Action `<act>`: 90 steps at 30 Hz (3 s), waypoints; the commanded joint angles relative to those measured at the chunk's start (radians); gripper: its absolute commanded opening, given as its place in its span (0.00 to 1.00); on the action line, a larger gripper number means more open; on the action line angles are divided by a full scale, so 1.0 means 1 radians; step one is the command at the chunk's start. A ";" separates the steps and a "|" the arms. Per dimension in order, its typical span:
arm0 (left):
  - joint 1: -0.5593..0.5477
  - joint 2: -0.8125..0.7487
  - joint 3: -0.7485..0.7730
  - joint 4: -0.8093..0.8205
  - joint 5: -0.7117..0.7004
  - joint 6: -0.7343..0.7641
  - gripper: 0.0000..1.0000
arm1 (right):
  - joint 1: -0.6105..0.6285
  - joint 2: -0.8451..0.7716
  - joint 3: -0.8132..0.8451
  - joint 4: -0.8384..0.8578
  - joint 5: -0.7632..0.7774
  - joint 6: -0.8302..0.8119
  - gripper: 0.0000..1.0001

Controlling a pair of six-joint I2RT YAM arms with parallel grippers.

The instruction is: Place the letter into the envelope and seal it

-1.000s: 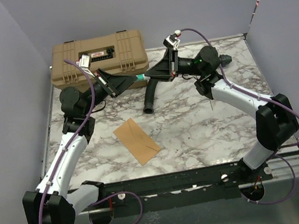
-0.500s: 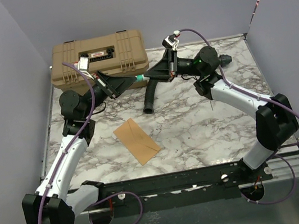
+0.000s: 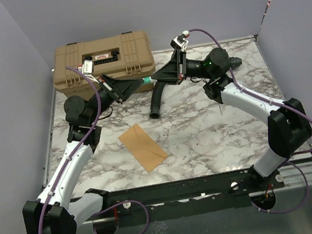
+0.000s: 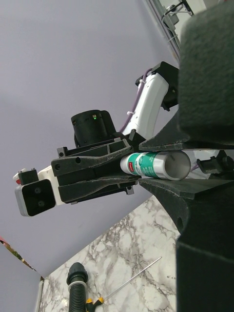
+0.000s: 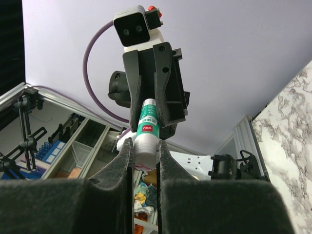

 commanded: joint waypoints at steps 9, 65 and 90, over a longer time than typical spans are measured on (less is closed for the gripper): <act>-0.152 0.106 -0.019 -0.047 0.059 0.034 0.00 | 0.125 0.037 0.063 -0.046 -0.075 -0.029 0.01; 0.030 -0.202 0.173 -1.266 -0.587 0.559 0.99 | -0.100 0.225 -0.250 -0.762 0.484 -0.599 0.68; 0.026 -0.191 0.551 -1.557 -1.084 0.663 0.99 | -0.100 -0.301 0.093 -1.815 1.239 -0.889 0.89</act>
